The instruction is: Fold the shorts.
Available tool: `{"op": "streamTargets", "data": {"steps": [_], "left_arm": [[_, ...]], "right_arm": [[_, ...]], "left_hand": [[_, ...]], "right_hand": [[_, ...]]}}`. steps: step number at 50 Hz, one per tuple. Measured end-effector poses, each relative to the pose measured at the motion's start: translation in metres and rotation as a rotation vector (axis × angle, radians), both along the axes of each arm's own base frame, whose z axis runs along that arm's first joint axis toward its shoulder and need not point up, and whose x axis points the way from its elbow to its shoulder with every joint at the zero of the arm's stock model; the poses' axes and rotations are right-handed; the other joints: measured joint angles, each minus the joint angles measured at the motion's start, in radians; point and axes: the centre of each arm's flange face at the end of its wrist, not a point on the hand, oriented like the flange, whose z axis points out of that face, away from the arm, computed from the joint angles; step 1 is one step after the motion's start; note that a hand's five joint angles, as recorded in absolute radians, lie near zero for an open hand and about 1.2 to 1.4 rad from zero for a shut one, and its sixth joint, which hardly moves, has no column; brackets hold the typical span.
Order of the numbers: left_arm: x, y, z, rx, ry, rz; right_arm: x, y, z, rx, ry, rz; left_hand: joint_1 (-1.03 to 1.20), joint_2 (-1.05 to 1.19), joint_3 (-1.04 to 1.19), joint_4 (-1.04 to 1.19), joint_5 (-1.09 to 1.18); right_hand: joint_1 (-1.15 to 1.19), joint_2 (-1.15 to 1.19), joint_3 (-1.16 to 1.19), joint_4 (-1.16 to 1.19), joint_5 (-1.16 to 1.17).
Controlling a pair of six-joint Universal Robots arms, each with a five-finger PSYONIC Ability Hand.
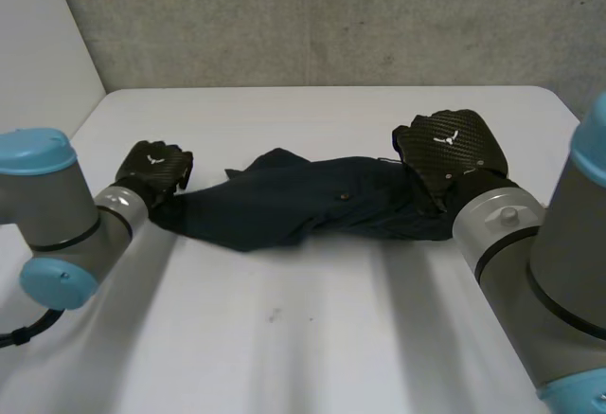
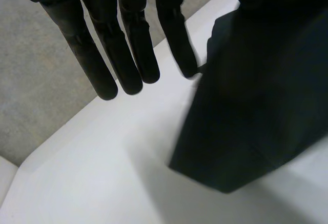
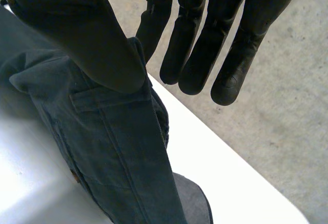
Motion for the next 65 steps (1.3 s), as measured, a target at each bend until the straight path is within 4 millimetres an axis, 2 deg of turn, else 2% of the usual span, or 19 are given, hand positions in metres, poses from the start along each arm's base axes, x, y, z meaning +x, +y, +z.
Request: {"op": "streamTargets", "data": {"steps": [2,7,15,17,22,24,26,28,29,35,39,43,52,56,57,58,59,61,65], "left_arm": [[-0.006,-0.002,-0.002,-0.006,-0.008,-0.014],[-0.02,0.005,0.001,-0.01,-0.009,-0.054],[-0.024,0.036,0.042,-0.027,0.015,-0.09],[-0.022,0.043,0.053,-0.039,0.021,-0.092],[-0.016,0.063,0.08,-0.087,0.037,-0.093],[-0.013,0.07,0.087,-0.103,0.042,-0.094],[-0.011,0.077,0.092,-0.113,0.045,-0.096],[-0.011,0.081,0.094,-0.119,0.047,-0.099],[-0.011,0.086,0.097,-0.126,0.05,-0.104],[-0.017,0.102,0.106,-0.151,0.06,-0.138],[-0.02,0.11,0.113,-0.172,0.069,-0.156],[-0.022,0.117,0.122,-0.196,0.079,-0.17],[-0.021,0.128,0.138,-0.247,0.097,-0.177],[-0.02,0.129,0.142,-0.259,0.104,-0.176],[-0.02,0.129,0.143,-0.261,0.106,-0.175],[-0.02,0.129,0.144,-0.262,0.11,-0.175],[-0.02,0.129,0.145,-0.262,0.115,-0.175],[-0.02,0.129,0.147,-0.263,0.126,-0.174],[-0.019,0.127,0.148,-0.262,0.137,-0.168]], "right_arm": [[-0.002,0.001,0.001,-0.009,0.012,0.003],[-0.009,-0.005,0.005,-0.025,0.029,-0.015],[-0.016,-0.006,0.003,-0.027,0.096,-0.016],[-0.017,-0.002,-0.002,-0.013,0.141,0.007],[-0.025,0.032,-0.036,0.14,0.385,0.201],[-0.033,0.045,-0.045,0.222,0.477,0.281],[-0.039,0.046,-0.046,0.276,0.504,0.303],[-0.042,0.04,-0.043,0.295,0.483,0.288],[-0.045,0.029,-0.037,0.303,0.433,0.249],[-0.047,-0.022,-0.006,0.278,0.103,0.081],[-0.041,-0.047,-0.003,0.309,-0.054,0.031],[-0.032,-0.066,-0.014,0.367,-0.145,0.003],[0.011,-0.087,-0.082,0.553,-0.199,0.018],[0.028,-0.09,-0.109,0.574,-0.197,0.044],[0.031,-0.09,-0.113,0.571,-0.198,0.049],[0.034,-0.09,-0.116,0.564,-0.199,0.054],[0.037,-0.091,-0.119,0.548,-0.203,0.057],[0.039,-0.095,-0.119,0.503,-0.211,0.05],[0.035,-0.101,-0.09,0.361,-0.218,0.008]], "left_hand": [[0.196,0.232,0.245,0.25,0.243],[0.196,0.289,0.3,0.307,0.261],[0.196,0.292,0.3,0.307,0.261],[0.196,0.293,0.301,0.307,0.261],[0.196,0.295,0.304,0.307,0.261],[0.196,0.296,0.304,0.307,0.261],[0.196,0.296,0.304,0.307,0.261],[0.196,0.296,0.304,0.307,0.261],[0.196,0.296,0.304,0.308,0.261],[0.196,0.296,0.304,0.308,0.261],[0.196,0.296,0.304,0.308,0.261],[0.196,0.296,0.305,0.308,0.261],[0.196,0.296,0.305,0.311,0.261],[0.196,0.296,0.305,0.311,0.261],[0.196,0.296,0.305,0.311,0.261],[0.196,0.296,0.305,0.311,0.261],[0.196,0.296,0.305,0.311,0.261],[0.196,0.296,0.305,0.311,0.261],[0.196,0.296,0.305,0.312,0.261]], "right_hand": [[0.0,0.0,0.0,0.0,0.0],[0.0,0.0,0.0,0.0,0.0],[0.0,0.0,0.0,0.0,0.0],[0.0,0.0,0.0,0.0,0.0],[0.0,-0.003,-0.007,-0.009,0.0],[-0.222,-0.325,-0.315,-0.318,-0.283],[-0.487,-0.605,-0.606,-0.591,-0.554],[-0.645,-0.78,-0.777,-0.782,-0.748],[-0.742,-0.932,-0.935,-0.937,-0.899],[-0.752,-0.957,-0.974,-0.955,-0.923],[-0.752,-0.957,-0.974,-0.955,-0.923],[-0.752,-0.957,-0.974,-0.955,-0.923],[-0.747,-0.94,-0.956,-0.949,-0.914],[-0.68,-0.849,-0.868,-0.874,-0.839],[-0.513,-0.659,-0.688,-0.691,-0.671],[-0.513,-0.659,-0.688,-0.691,-0.671],[-0.229,-0.337,-0.361,-0.385,-0.381],[-0.003,-0.048,-0.075,-0.085,-0.093],[0.019,0.005,-0.002,-0.016,-0.032]]}}
